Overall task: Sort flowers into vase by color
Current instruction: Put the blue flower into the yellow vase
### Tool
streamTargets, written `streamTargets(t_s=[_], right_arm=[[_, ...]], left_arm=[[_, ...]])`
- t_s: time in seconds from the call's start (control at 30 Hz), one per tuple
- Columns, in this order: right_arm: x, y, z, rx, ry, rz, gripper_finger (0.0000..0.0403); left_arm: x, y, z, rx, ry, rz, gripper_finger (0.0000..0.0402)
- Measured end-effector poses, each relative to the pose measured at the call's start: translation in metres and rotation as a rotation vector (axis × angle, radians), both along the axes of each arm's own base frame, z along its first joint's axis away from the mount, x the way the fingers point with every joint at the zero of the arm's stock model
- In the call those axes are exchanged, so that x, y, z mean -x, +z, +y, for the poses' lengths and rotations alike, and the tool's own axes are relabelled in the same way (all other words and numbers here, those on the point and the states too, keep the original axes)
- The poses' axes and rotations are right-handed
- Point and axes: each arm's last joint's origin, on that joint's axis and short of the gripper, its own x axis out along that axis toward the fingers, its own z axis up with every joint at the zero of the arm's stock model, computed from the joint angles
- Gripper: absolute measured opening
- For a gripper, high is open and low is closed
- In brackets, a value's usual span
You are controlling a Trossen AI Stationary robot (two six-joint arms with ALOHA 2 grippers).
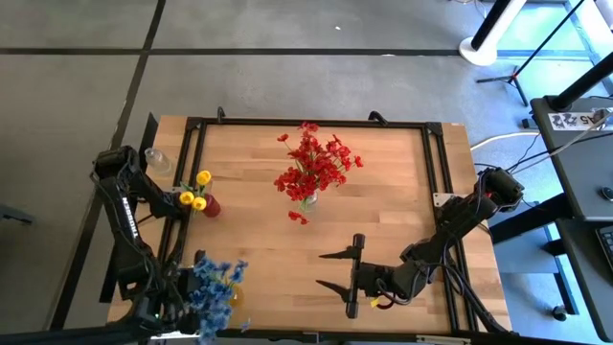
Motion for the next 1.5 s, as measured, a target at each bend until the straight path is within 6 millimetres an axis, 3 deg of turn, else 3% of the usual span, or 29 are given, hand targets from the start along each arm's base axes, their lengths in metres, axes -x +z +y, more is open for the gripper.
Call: streamTargets(t_s=[0.17, 0.37, 0.67, 0.83, 1.5], right_arm=[[0.000, 0.000, 0.000, 0.000, 0.000, 0.001, 0.0260], [0.000, 0.000, 0.000, 0.000, 0.000, 0.003, 0.0260], [0.000, -0.001, 0.000, 0.010, 0.000, 0.007, 0.0260], [0.000, -0.003, 0.000, 0.023, 0.000, 0.022, 0.0260], [0.000, -0.003, 0.000, 0.025, 0.000, 0.023, 0.0260]], left_arm=[[-0.005, -0.014, 0.001, 0.036, -0.036, 0.024, 0.0010], [-0.012, -0.008, 0.000, 0.004, -0.089, 0.053, 0.0016], [-0.033, 0.027, -0.005, 0.008, -0.212, 0.119, 0.0098], [-0.040, 0.035, -0.003, 0.068, -0.288, 0.210, 0.0131], [-0.048, 0.099, 0.026, 0.016, -0.188, 0.365, 0.0170]])
